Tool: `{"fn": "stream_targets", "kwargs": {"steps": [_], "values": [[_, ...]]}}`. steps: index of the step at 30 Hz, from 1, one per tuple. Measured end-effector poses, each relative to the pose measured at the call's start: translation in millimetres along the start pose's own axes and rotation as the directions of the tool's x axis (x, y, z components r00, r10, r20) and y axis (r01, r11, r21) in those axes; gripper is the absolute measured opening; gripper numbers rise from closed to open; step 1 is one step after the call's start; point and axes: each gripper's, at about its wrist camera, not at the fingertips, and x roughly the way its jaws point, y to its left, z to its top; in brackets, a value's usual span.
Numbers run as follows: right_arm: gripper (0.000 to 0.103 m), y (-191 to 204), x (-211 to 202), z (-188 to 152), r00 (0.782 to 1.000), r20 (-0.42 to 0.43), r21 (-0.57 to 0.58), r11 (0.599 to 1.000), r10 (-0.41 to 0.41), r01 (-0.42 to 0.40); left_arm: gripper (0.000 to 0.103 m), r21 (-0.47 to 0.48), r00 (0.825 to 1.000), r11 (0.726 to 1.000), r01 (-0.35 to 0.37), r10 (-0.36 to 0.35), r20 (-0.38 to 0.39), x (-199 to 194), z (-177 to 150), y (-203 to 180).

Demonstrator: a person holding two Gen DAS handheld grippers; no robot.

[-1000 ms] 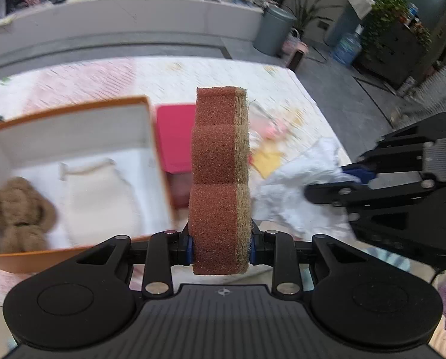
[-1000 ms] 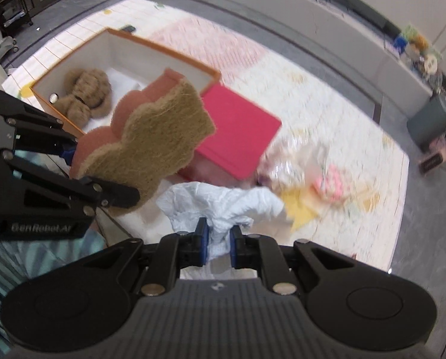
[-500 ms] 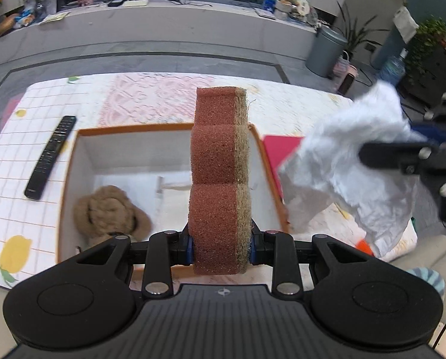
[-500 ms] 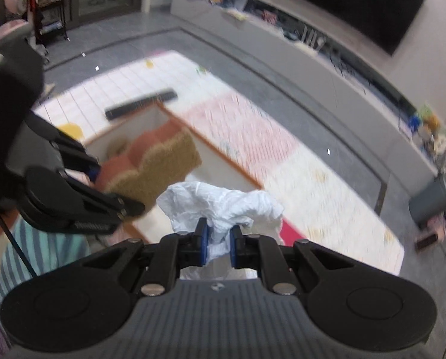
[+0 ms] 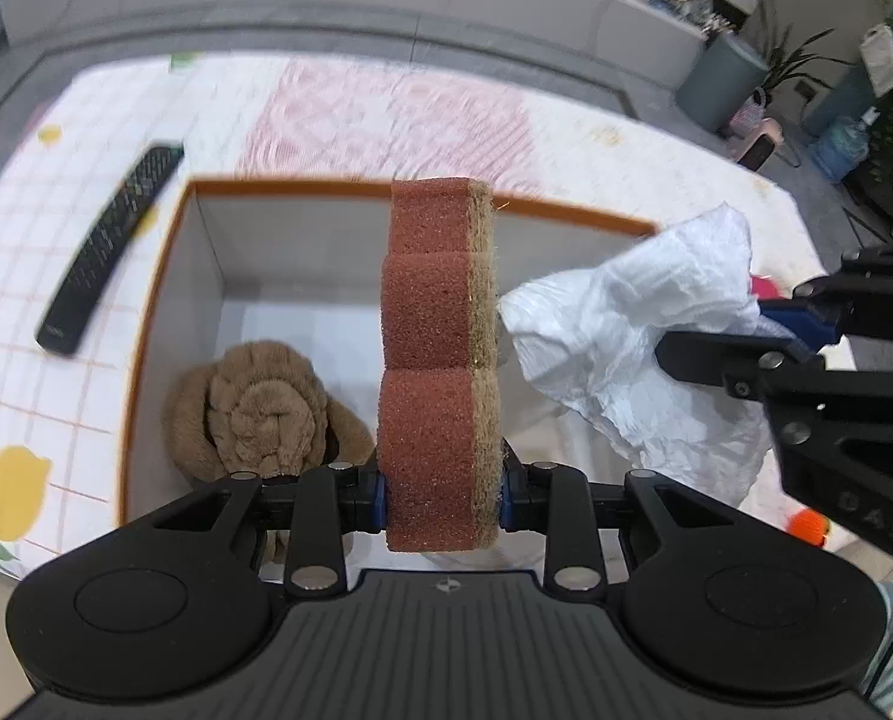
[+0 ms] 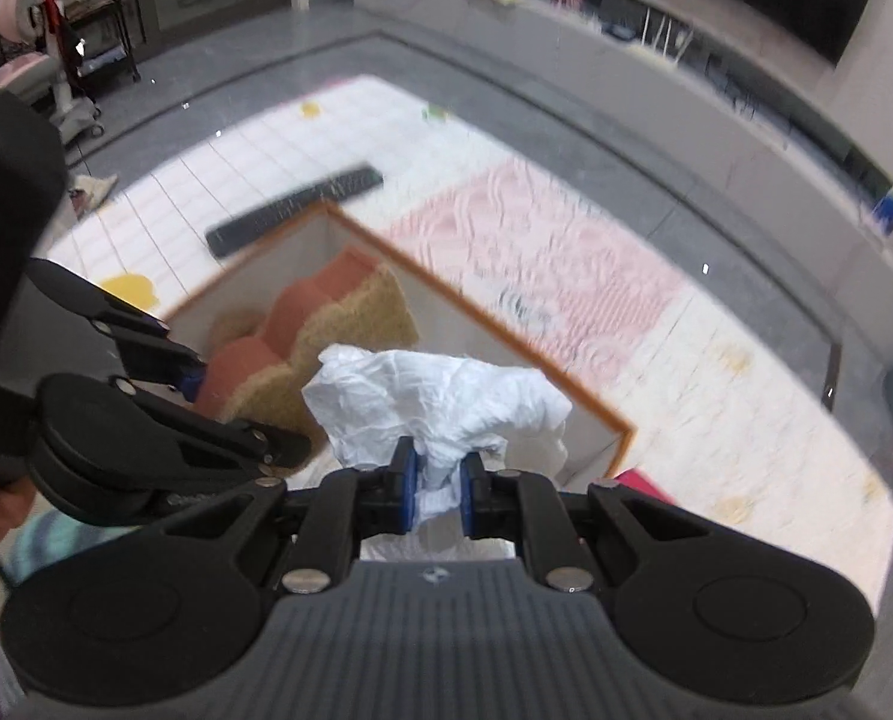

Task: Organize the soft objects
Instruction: 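Carry the sponge and white bag over the orange box with both tools, then drop the sponge and white bag into the box, opening both tools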

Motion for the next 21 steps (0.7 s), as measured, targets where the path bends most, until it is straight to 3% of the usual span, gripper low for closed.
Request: {"fn": "stream_targets", "kwargs": {"steps": [8,21], "values": [[0.012,-11,85,-7,0.995,-0.098,0.016,1.000,-0.003,0.005,0.035,-0.048,0.997,0.998,0.031,-0.034,-0.072,49,5,21],[0.012,-14,151,-17,0.979,-0.204,0.035,0.999,0.010,-0.003,0.036,-0.073,0.994,0.997,0.005,-0.013,-0.111,81,13,39]]}}
